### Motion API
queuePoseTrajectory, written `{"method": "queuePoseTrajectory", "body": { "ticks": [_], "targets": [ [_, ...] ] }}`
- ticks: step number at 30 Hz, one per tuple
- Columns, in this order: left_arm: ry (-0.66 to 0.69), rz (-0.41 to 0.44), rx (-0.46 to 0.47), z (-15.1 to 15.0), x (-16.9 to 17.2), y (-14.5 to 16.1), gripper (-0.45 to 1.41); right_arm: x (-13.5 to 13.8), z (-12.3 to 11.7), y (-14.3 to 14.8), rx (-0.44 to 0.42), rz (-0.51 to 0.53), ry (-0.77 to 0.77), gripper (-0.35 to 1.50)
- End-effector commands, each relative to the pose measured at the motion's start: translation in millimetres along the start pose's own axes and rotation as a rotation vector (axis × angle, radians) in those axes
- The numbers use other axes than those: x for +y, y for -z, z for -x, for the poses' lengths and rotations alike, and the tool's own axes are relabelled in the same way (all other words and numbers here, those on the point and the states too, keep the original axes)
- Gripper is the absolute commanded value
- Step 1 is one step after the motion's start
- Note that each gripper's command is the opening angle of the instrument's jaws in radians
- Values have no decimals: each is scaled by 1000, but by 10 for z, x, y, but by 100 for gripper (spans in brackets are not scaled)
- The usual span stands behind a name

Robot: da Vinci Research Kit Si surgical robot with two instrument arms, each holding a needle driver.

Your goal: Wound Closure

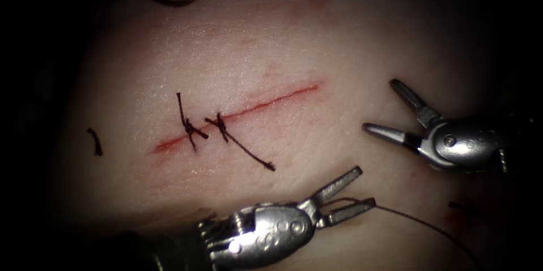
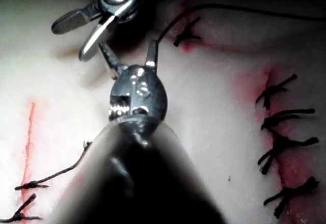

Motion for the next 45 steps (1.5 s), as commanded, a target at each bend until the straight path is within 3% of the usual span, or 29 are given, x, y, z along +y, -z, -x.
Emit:
{"method": "queuePoseTrajectory", "body": {
  "ticks": [1, 5, 8, 15, 18, 21, 31, 38, 45],
  "targets": [
    [2, 24, -20, 3, 0, -6, 120, -8, 4, -3, 0, -2, -1, 100],
    [10, 96, -79, 4, 0, 8, 131, -9, 4, -4, 0, -1, -1, 101],
    [11, 114, -77, 4, -2, 26, 130, -11, 5, -6, 0, 1, 0, 103],
    [-31, 71, -153, 8, -11, 64, 126, -15, 6, -8, 0, 5, 4, 108],
    [-32, 27, -186, 13, -19, 77, 110, -16, 6, -9, 0, 7, 4, 108],
    [-76, -40, -255, 23, -30, 83, 73, -17, 6, -10, 0, 8, 4, 110],
    [-257, -165, -337, 61, -54, 70, 56, -21, 5, -15, -2, 14, 5, 115],
    [-362, -162, -331, 75, -33, 52, 44, -24, 4, -19, -3, 18, 6, 116],
    [-398, -172, -357, 78, -36, 47, 31, -25, 5, -18, -2, 18, 7, 116]
  ]
}}
